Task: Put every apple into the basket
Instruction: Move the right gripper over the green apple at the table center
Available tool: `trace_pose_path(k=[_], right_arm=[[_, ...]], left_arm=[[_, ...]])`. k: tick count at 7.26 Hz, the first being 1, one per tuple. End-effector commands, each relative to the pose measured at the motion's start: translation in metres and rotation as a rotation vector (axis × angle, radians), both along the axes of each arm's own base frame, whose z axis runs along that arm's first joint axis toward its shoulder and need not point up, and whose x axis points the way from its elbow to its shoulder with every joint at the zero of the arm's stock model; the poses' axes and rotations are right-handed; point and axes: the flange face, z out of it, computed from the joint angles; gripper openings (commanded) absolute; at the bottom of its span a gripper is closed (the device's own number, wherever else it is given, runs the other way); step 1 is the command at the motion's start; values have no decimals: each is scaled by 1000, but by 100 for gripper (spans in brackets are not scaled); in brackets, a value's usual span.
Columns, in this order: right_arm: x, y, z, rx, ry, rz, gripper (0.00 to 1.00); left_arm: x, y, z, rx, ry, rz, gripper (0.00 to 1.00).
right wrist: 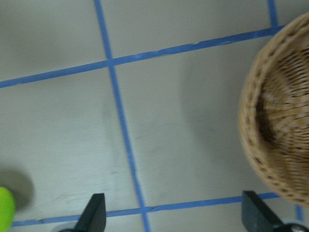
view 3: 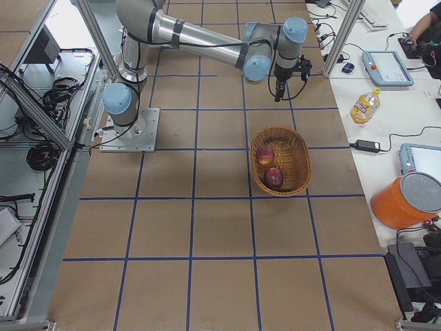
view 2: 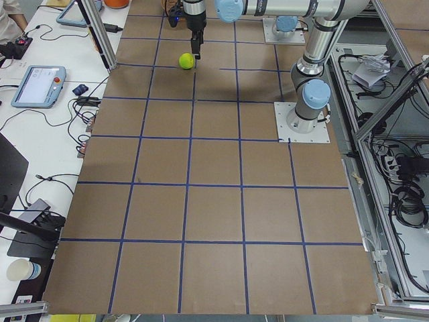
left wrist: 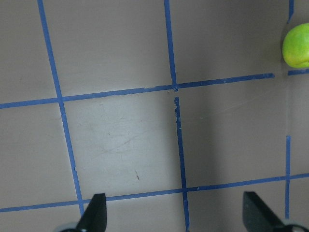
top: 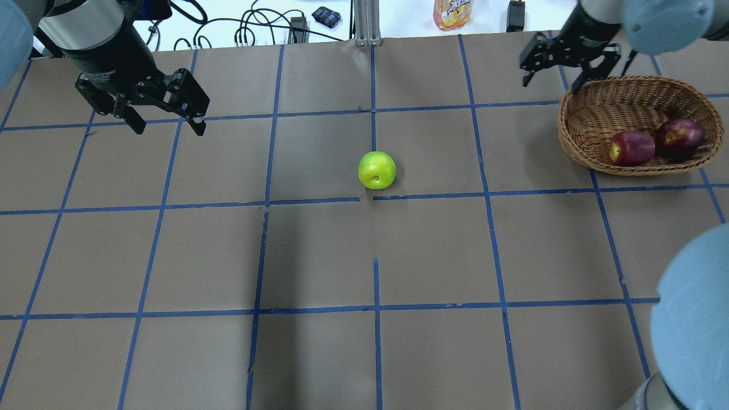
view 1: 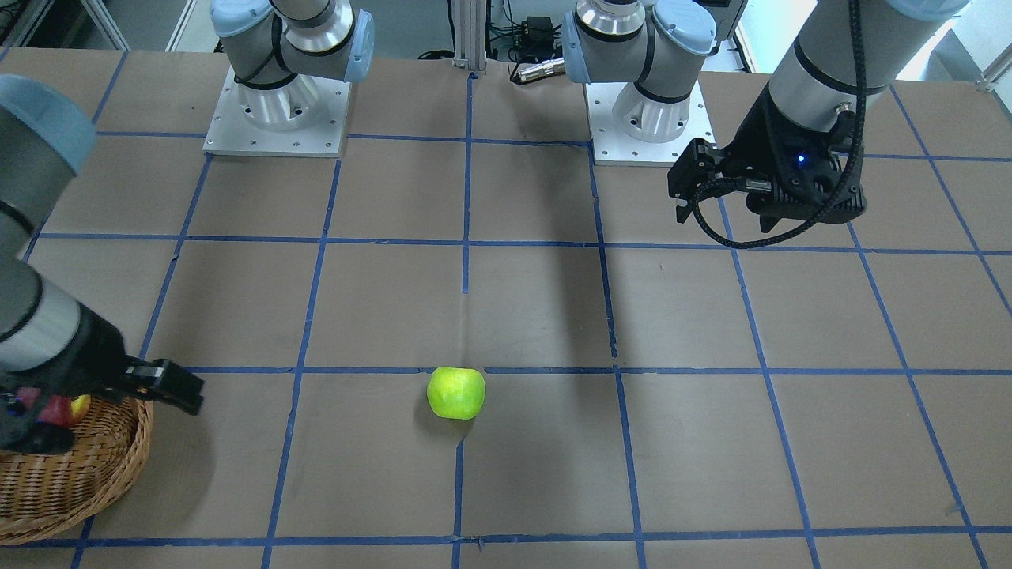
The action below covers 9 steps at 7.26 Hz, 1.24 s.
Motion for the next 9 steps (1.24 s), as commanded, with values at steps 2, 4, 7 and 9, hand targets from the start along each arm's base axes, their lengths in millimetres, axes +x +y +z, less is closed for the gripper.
trace_pose_path(k=[2,4,7,9], right_arm=[[160,-2,-66,-6,-20,-129,100],[231,2,-109,-28,-44,-182,100],[269,27,-122,35,-75,-130,100],[267,45,-144,131,-20,-127,100]], left_arm=[[-16,-2,-4,-21,-1,-19,100],[-18,-1,-5,-19,3,-22,100],[-18,0,-4,-21,5,-20,100],[-17,3,-1,-26,4,-19,100]])
